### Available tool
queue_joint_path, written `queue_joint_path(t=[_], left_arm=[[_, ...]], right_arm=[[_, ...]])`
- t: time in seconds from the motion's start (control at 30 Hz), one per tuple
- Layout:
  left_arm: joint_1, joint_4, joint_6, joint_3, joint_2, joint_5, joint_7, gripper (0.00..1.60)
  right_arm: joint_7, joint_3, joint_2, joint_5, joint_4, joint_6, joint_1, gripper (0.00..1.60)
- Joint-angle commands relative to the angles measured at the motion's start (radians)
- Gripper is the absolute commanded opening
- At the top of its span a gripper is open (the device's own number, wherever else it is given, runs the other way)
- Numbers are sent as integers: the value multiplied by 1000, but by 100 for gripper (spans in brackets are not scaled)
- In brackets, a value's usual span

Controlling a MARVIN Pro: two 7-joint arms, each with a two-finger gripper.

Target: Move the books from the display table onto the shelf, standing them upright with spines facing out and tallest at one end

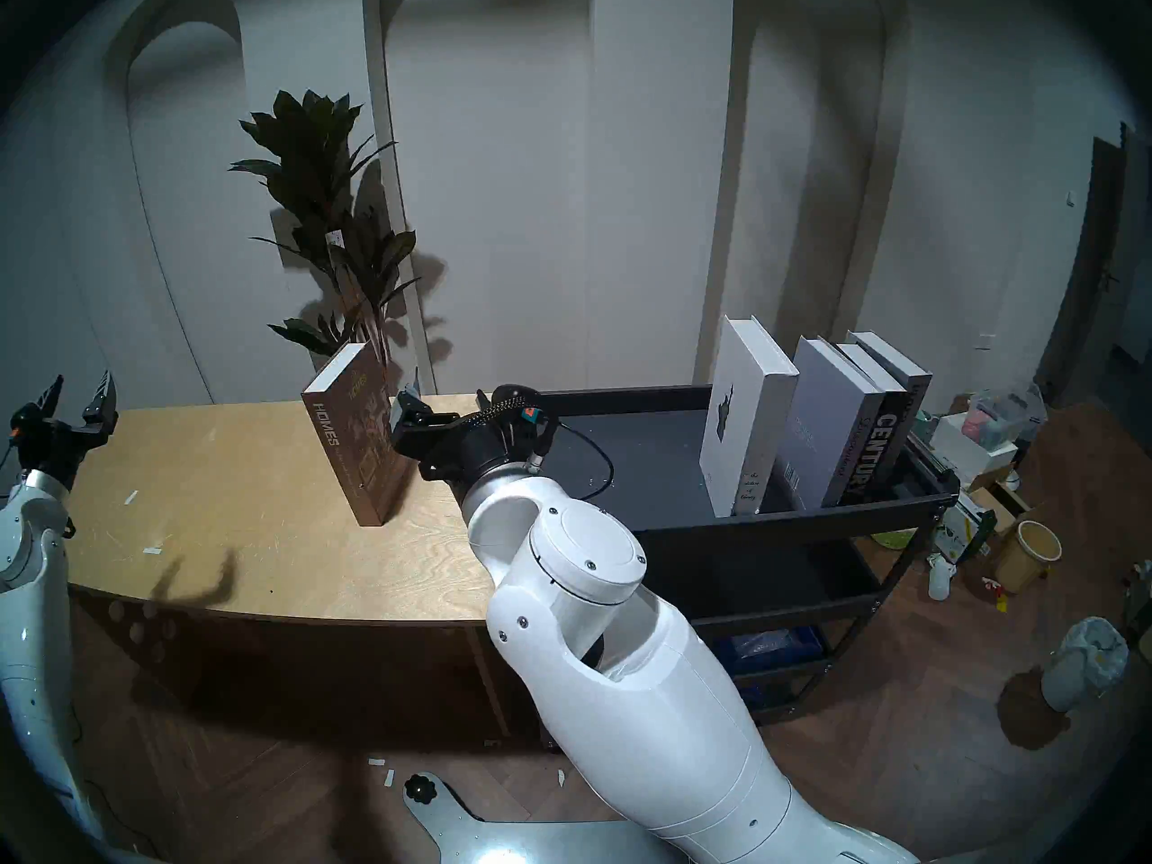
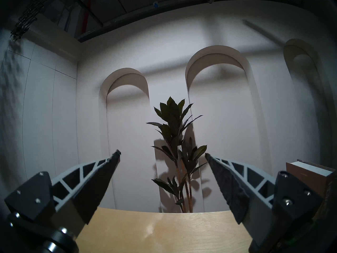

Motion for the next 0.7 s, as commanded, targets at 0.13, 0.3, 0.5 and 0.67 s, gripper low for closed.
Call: queue_joint_path(t=[0.13, 0.3, 0.5, 0.67], left_arm=[[-2, 0, -23, -18, 14, -11, -38, 160], [-3, 4, -26, -21, 14, -14, -50, 160], [-5, 8, -28, -23, 14, -17, -60, 160], [-6, 10, -30, -24, 13, -18, -68, 160]], right_arm=[[-189, -202, 114, -60, -72, -148, 85, 160], [-234, -275, 107, -82, 2, -159, 155, 160], [-241, -317, 26, -121, 107, -159, 220, 160], [-272, -360, -41, -134, 215, -163, 275, 160]])
